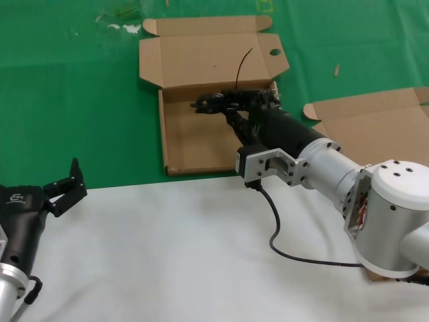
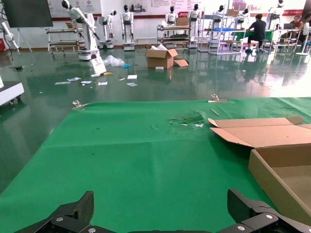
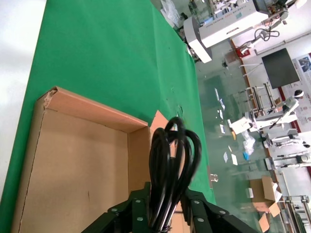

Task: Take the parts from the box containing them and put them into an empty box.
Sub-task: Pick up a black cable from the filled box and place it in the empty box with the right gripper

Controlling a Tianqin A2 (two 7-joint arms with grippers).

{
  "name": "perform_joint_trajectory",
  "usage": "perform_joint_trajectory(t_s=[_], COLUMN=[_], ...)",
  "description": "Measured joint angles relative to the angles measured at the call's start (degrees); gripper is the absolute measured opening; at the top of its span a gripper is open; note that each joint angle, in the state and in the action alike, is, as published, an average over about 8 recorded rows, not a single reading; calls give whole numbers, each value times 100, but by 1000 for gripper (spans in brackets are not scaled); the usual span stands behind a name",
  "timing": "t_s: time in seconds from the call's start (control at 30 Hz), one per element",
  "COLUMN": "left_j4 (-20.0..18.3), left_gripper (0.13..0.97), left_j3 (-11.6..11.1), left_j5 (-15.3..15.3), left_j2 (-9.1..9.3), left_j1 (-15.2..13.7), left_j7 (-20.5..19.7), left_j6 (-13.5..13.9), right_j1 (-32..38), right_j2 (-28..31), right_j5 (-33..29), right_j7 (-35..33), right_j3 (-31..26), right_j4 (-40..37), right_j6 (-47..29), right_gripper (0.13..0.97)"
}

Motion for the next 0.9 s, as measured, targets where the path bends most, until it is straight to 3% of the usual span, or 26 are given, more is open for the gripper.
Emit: perform_joint_trajectory(t_s=[0.2, 0.5, 0.9], left_j4=[0, 0, 0], left_gripper=[966, 966, 966], left_j3=[0, 0, 0], left_j5=[0, 0, 0], left_j2=[0, 0, 0], left_j1=[0, 0, 0], left_j7=[0, 0, 0], left_j6=[0, 0, 0], right_j1=[0, 0, 0], right_j2=[0, 0, 0], right_j5=[0, 0, 0], right_j7=[0, 0, 0], right_j3=[0, 0, 0], right_j4=[0, 0, 0], right_j6=[0, 0, 0], right_gripper=[263, 377, 631])
